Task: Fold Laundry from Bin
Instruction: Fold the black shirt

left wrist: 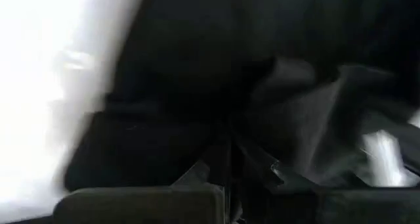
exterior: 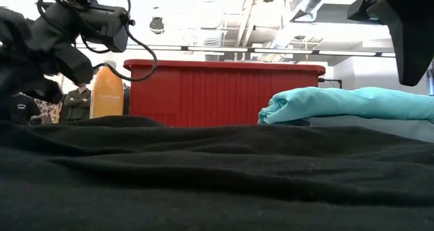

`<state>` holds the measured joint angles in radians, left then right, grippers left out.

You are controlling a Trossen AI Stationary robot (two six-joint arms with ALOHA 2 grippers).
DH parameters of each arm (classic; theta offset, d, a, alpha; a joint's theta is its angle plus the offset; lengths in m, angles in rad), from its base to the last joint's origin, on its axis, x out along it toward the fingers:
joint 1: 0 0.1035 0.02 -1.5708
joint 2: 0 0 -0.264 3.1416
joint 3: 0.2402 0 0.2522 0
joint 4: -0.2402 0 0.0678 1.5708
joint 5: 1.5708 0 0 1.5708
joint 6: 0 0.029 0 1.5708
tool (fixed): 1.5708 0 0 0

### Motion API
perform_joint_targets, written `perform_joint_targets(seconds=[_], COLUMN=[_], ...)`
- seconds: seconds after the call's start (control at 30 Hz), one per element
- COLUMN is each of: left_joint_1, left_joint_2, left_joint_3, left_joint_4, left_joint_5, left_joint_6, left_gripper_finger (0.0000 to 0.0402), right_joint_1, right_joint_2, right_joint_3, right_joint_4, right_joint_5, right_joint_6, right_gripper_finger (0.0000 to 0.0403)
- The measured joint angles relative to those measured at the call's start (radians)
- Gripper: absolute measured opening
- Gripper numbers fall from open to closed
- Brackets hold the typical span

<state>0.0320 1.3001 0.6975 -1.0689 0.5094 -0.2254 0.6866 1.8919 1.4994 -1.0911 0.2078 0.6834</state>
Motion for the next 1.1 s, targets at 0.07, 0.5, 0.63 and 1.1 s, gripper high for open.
perform_joint_targets(seconds=[0.07, 0.5, 0.63, 1.1], left_joint_1=[-0.029, -0.252, -0.374, -0.727], left_joint_2=[-0.014, -0.138, -0.144, -0.133], left_joint_3=[0.006, 0.173, 0.141, 0.138], left_joint_4=[-0.01, -0.264, -0.262, 0.044], left_joint_5=[0.065, -0.046, -0.016, 0.174], left_joint_6=[-0.041, -0.288, -0.426, -0.897], left_gripper_finger=[0.0001, 0.0, 0.0, 0.0], right_joint_1=[0.005, -0.035, -0.05, -0.047], right_joint_2=[0.0, 0.0, 0.0, 0.0], right_joint_3=[0.0, 0.0, 0.0, 0.0], right_joint_4=[-0.001, -0.008, -0.008, -0.009], right_joint_5=[0.0, 0.0, 0.0, 0.0], right_joint_6=[0.0, -0.055, -0.056, -0.04], right_gripper_finger=[0.0171, 0.0171, 0.0171, 0.0171])
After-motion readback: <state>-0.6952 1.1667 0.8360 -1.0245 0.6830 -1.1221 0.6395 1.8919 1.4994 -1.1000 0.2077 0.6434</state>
